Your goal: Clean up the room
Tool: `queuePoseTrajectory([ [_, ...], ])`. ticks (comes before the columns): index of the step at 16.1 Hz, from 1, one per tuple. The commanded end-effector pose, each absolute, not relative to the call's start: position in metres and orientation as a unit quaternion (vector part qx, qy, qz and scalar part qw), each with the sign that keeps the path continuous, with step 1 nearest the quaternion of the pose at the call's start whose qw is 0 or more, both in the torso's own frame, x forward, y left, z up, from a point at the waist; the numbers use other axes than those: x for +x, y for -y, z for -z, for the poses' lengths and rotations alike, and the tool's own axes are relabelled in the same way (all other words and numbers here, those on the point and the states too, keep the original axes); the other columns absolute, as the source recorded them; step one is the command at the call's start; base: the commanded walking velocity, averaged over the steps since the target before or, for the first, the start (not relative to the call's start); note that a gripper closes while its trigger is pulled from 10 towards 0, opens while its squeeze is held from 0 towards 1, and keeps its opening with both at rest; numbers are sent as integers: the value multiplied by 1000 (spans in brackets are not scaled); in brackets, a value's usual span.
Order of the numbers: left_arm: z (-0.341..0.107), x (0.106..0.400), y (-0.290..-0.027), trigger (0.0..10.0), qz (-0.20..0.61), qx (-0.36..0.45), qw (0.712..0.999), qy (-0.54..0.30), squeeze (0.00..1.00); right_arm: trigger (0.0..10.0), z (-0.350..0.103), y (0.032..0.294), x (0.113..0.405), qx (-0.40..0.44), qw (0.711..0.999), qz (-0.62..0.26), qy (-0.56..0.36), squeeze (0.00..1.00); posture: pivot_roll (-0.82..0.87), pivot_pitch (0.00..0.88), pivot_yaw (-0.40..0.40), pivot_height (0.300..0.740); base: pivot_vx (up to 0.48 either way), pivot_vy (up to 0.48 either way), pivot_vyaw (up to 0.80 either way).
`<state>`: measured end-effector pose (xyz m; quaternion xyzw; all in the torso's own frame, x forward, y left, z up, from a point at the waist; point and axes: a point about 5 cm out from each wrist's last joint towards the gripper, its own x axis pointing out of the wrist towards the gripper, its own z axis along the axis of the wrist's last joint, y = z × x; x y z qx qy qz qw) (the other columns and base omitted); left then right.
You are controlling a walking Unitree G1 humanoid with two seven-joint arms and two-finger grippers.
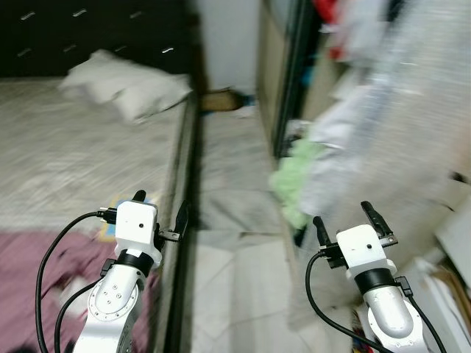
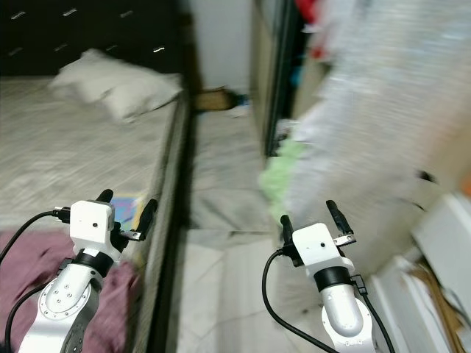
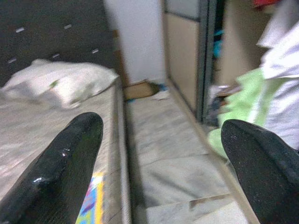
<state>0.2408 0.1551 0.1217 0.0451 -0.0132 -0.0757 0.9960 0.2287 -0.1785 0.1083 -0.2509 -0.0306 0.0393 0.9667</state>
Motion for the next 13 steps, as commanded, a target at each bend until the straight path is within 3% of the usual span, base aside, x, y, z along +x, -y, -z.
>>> queuePoseTrajectory([
  [1,-122,239,-158,10000,69,51,996,13,0,10000,-111,176,228,-248,967,-46,36,0,-100,38,15,740,0,0,800],
  [9,-122,241,-157,10000,69,51,996,13,0,10000,-113,176,230,-247,967,-50,35,0,-104,52,5,740,0,0,800],
  [13,-123,249,-158,10000,61,51,997,18,0,10000,-121,180,250,-250,966,-43,53,0,-109,34,10,740,0,0,800],
])
